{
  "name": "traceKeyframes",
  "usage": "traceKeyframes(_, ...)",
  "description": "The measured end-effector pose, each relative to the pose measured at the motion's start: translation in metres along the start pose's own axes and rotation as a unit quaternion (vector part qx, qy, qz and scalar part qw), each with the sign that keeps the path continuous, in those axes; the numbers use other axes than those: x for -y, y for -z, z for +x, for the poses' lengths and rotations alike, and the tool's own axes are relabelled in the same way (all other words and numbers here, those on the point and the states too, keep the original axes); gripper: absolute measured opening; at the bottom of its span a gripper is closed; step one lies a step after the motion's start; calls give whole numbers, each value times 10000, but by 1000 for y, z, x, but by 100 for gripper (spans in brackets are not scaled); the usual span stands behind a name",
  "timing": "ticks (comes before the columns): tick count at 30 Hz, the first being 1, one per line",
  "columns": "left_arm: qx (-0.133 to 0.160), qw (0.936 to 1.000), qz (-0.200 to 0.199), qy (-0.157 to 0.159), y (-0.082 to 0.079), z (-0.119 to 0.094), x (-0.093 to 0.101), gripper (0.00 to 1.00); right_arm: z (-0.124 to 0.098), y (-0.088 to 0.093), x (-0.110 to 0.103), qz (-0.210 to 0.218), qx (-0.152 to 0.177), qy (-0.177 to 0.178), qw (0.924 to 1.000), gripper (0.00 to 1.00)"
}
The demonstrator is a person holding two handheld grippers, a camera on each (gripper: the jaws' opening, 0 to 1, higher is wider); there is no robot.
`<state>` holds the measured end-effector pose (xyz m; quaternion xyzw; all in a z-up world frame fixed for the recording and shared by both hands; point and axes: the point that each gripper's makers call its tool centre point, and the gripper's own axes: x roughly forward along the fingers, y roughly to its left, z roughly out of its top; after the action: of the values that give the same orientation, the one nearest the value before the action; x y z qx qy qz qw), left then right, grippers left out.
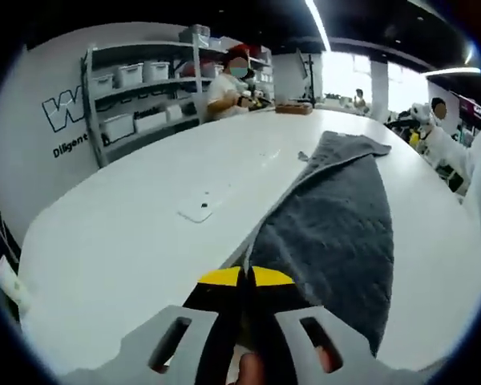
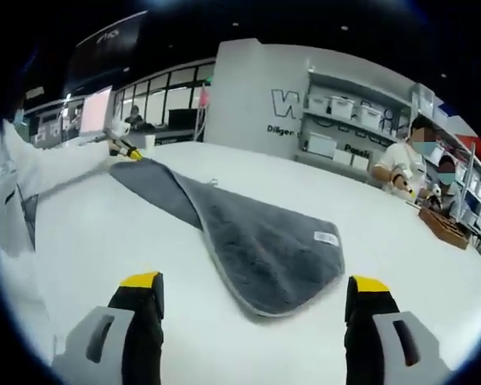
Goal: Open the folded towel by lifting each exposed corner and separating the folded layers until the towel lies flat within the target outline without major curled edges
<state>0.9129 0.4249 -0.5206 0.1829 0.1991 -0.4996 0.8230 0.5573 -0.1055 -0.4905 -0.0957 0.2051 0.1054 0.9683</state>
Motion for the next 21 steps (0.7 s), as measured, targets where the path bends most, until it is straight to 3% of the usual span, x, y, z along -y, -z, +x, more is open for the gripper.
traceKeyframes(5, 215, 9987, 369, -278, -20, -25, 20, 2, -4, 0, -1, -25, 73, -19, 10000, 94)
traceKeyframes(9, 776, 9938, 614, -504, -41, -66, 65, 2, -9, 2, 1, -18, 195, -29, 9998, 93)
traceKeyframes(13, 963, 9907, 687, -678, -43, -91, 88, 2, -12, 8, 1, 38, 260, -57, 9996, 92)
traceKeyframes(15, 1085, 9894, 680, -688, -38, -110, 109, 2, -13, 11, 1, 30, 291, -80, 9995, 92)
traceKeyframes(21, 1030, 9893, 674, -777, -14, -133, 150, 2, -18, 27, -2, 46, 340, -214, 9992, 91)
